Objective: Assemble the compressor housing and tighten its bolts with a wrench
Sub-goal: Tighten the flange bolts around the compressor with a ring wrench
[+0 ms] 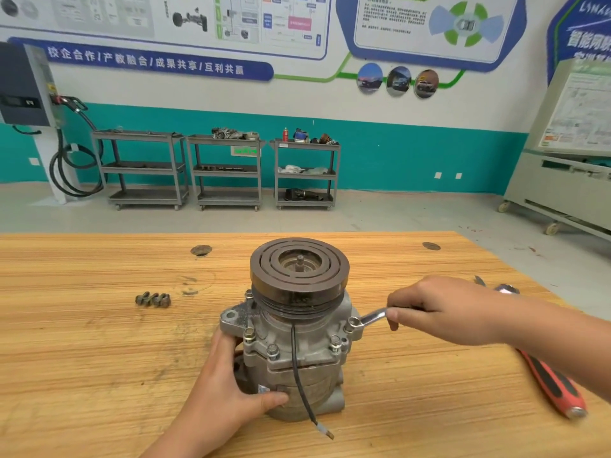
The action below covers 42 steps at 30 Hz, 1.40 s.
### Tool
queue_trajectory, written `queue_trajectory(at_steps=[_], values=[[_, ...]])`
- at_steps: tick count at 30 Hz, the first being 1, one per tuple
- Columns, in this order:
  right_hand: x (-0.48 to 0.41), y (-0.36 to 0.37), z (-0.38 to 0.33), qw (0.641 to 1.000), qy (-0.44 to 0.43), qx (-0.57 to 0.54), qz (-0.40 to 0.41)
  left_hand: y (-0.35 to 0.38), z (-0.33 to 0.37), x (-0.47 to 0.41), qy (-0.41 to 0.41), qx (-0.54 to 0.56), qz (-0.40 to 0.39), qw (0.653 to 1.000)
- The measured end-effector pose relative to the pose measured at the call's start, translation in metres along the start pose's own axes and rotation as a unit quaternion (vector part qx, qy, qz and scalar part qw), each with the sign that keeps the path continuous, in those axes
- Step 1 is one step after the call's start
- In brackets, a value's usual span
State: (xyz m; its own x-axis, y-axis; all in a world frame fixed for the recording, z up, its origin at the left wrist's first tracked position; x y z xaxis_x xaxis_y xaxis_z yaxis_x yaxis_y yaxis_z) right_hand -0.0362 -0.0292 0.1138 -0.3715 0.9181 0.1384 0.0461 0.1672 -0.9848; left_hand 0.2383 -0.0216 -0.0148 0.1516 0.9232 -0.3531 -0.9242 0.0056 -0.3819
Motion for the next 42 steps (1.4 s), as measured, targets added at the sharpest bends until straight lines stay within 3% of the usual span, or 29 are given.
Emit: queue_trajectory(at_steps=[6,13,29,36,42], values=[[-0.024,-0.023,-0.008,0.991,-0.037,0.101,-0.079,0.001,-0.001,0.000,-0.003,0.006,-0.004,1.000],[-0.043,-0.017,-0.022,0.982,-0.093,0.099,-0.132,0.002,-0.007,-0.001,-0.053,0.042,-0.002,0.998],[-0.048,-0.016,-0.005,0.966,-0.149,0.203,-0.048,0.001,-0.013,-0.001,-0.038,0.055,0.002,0.998],[-0.049,-0.016,-0.010,0.951,-0.213,0.224,-0.010,0.000,-0.013,0.000,-0.027,0.079,-0.020,0.996],[-0.043,-0.017,-0.013,0.960,-0.156,0.227,-0.039,0.000,-0.013,0.001,-0.027,0.094,-0.016,0.995]])
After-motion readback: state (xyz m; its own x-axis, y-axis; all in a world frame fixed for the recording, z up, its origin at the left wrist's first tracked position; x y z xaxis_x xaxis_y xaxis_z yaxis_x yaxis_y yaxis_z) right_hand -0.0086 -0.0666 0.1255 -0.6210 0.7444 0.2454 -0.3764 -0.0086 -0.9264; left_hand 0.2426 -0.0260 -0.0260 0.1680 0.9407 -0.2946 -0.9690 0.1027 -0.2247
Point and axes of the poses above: each hand's wrist, its own x-axis away from the middle knuckle, its own y-axis out of the palm, z = x × y, the point moved 3 cm from there along -x, towards the middle knuckle, and after that the axes turned 3 degrees about y, right-handed, at the moved point
